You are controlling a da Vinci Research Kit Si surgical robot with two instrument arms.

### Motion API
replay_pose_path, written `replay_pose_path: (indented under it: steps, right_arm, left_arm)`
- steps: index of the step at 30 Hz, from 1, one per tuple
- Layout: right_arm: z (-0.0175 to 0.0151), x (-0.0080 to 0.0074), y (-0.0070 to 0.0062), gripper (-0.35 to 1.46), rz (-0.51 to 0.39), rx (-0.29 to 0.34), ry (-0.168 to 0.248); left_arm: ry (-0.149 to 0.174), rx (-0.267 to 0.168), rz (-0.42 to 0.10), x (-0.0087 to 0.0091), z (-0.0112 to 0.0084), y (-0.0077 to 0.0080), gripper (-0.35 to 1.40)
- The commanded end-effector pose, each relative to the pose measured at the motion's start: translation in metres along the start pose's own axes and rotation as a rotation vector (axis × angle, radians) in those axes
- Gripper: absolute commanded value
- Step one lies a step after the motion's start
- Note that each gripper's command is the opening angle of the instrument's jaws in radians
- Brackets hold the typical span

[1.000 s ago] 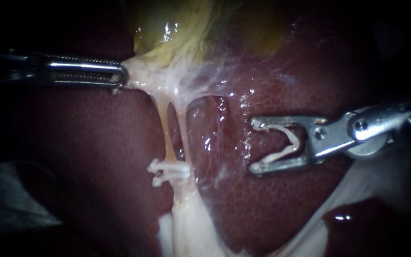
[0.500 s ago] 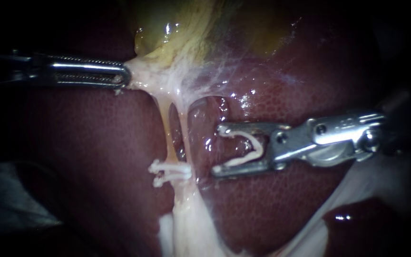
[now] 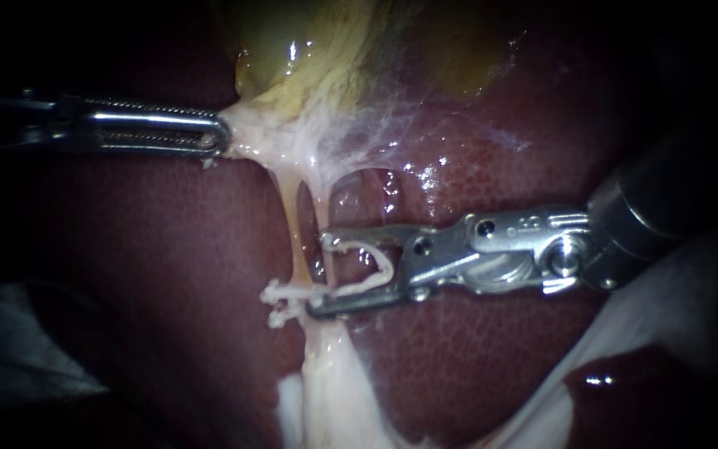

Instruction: Clipping third clip left tube

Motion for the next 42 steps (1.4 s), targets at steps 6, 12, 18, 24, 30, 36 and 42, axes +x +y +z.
replay_pose_path:
  steps: [6,12,18,24,30,36,42]
  right_arm:
    - [0.0010,-0.0015,0.0014,0.50,0.006,-0.001,-0.004]
    - [0.0019,-0.0025,0.0023,0.50,0.007,0.019,0.006]
    - [0.0020,-0.0025,0.0023,0.50,0.015,0.026,0.017]
    - [0.0009,-0.0026,0.0020,0.50,0.014,0.033,0.017]
    - [-0.0014,-0.0023,0.0022,0.50,0.019,0.031,-0.002]
    - [-0.0021,-0.0011,0.0015,0.50,0.023,0.038,0.000]
    - [-0.0013,-0.0002,0.0006,0.50,0.021,0.064,0.036]
  left_arm:
    - [0.000,0.001,0.000,0.0001,0.0000,0.0001,-0.35]
    - [0.000,0.001,0.000,0.0001,0.0000,0.0001,-0.35]
    - [0.000,0.001,0.000,0.0000,0.0000,0.0002,-0.35]
    - [0.000,0.001,0.000,0.0000,-0.0001,0.0003,-0.35]
    - [0.000,0.001,0.000,0.0000,-0.0001,0.0003,-0.35]
    - [0.000,0.001,0.000,0.0000,-0.0001,0.0003,-0.35]
    - [0.000,0.001,0.000,0.0000,-0.0001,0.0003,-0.35]
